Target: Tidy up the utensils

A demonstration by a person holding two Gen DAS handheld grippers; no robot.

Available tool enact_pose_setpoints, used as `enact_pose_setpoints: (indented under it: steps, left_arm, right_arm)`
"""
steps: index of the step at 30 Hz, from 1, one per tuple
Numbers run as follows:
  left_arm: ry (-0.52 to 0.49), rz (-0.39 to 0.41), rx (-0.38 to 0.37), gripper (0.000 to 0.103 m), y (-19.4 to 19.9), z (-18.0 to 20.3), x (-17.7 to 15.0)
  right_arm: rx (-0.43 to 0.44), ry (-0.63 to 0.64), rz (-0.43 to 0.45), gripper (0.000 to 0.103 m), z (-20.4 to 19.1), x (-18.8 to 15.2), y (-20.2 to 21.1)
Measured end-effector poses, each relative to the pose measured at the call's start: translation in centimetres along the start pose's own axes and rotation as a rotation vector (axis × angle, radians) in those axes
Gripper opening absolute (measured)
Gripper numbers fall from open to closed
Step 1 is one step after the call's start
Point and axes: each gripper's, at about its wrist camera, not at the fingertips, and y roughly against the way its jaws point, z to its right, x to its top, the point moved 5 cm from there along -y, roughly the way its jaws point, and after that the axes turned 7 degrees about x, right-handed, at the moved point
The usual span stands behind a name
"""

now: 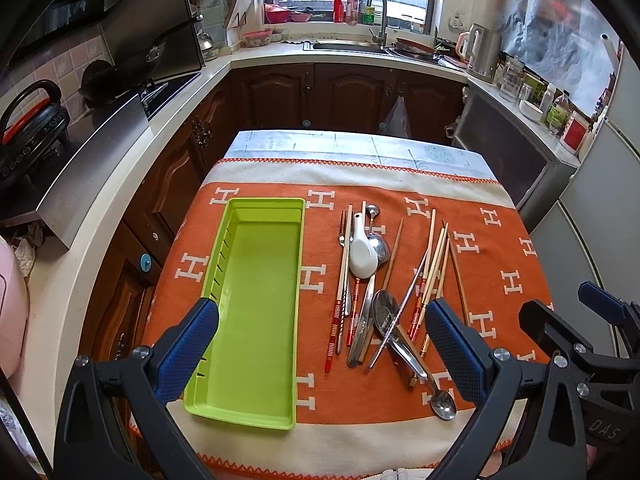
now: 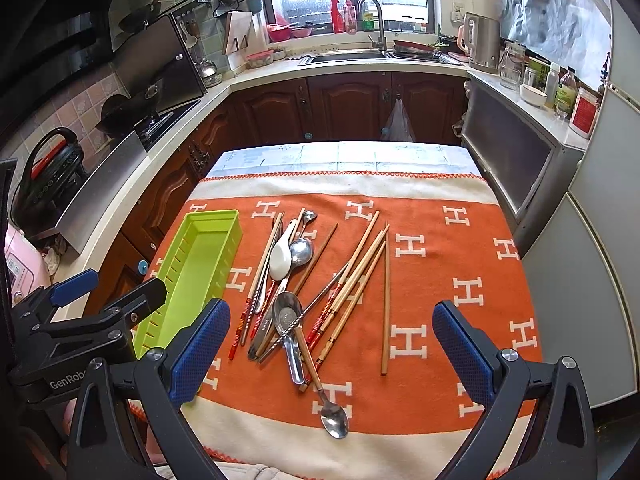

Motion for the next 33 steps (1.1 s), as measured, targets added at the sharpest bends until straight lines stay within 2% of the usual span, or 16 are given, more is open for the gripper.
enact_pose_setpoints:
  steps: [33]
  left_arm:
    - [-0.023, -0.031, 0.012, 0.102, -0.9, 1.4, -0.8]
  right_arm:
    - [0.0, -0.021, -0.002, 0.103, 0.9, -0.7, -0.6]
